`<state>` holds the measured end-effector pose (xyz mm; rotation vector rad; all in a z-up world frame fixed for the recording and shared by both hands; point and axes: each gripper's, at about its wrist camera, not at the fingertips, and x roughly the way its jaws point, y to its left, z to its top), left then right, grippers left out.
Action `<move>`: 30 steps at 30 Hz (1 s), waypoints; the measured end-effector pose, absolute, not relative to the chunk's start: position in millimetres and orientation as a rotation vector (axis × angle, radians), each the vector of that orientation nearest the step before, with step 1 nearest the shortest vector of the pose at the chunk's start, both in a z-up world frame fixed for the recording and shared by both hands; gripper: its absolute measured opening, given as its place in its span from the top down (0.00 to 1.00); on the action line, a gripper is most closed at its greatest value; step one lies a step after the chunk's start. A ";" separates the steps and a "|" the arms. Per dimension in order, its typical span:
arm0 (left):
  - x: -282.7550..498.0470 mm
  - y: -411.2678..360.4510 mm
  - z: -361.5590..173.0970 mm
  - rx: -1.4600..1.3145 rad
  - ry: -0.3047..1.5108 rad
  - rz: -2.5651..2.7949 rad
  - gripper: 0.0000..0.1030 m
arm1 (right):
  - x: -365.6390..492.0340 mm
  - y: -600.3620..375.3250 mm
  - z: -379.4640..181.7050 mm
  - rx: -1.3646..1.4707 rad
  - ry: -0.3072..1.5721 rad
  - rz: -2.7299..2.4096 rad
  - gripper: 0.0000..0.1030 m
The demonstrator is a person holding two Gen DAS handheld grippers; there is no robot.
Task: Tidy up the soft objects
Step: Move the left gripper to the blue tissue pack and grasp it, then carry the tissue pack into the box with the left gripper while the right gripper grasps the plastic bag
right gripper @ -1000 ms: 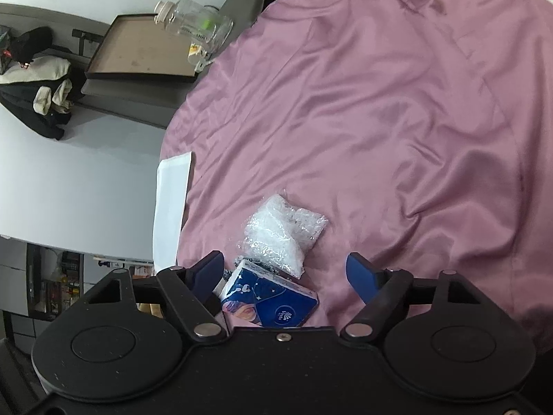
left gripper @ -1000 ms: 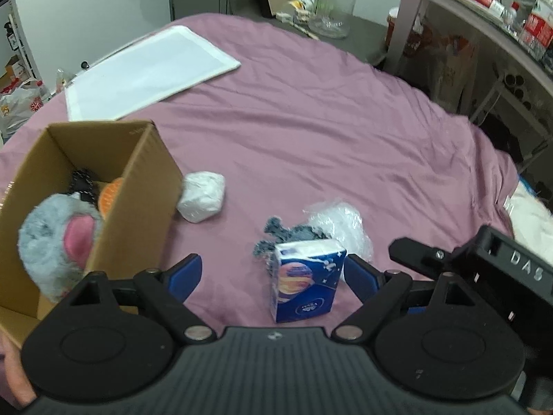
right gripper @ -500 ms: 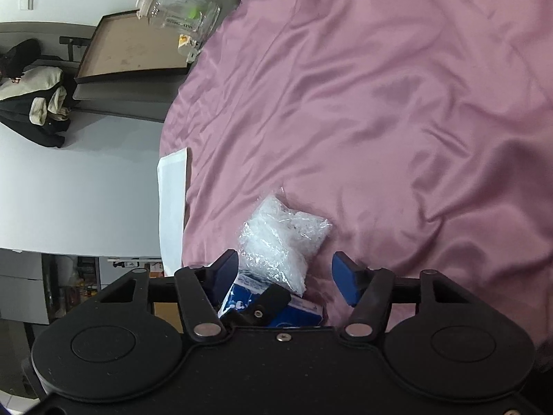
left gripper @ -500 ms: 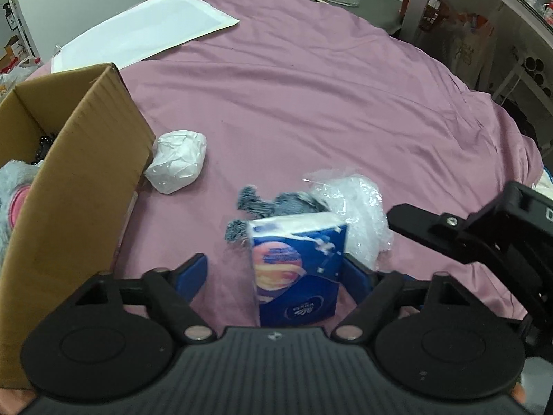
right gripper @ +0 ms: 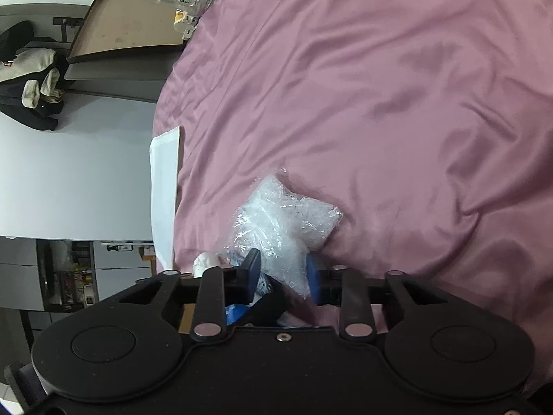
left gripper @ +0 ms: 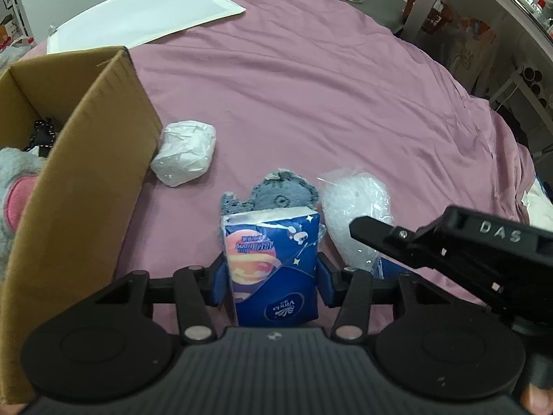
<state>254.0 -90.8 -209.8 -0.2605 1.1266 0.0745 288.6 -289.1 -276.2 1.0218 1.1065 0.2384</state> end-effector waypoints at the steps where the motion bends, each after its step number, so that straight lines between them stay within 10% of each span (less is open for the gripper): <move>1: 253.0 -89.7 -207.2 -0.265 1.123 0.069 0.52 | 287.0 -290.1 -274.9 1.017 1.102 0.234 0.81; 30: 193.2 -18.9 -108.5 -0.360 0.929 0.005 0.52 | 218.1 -277.1 -174.5 0.815 0.906 0.139 0.90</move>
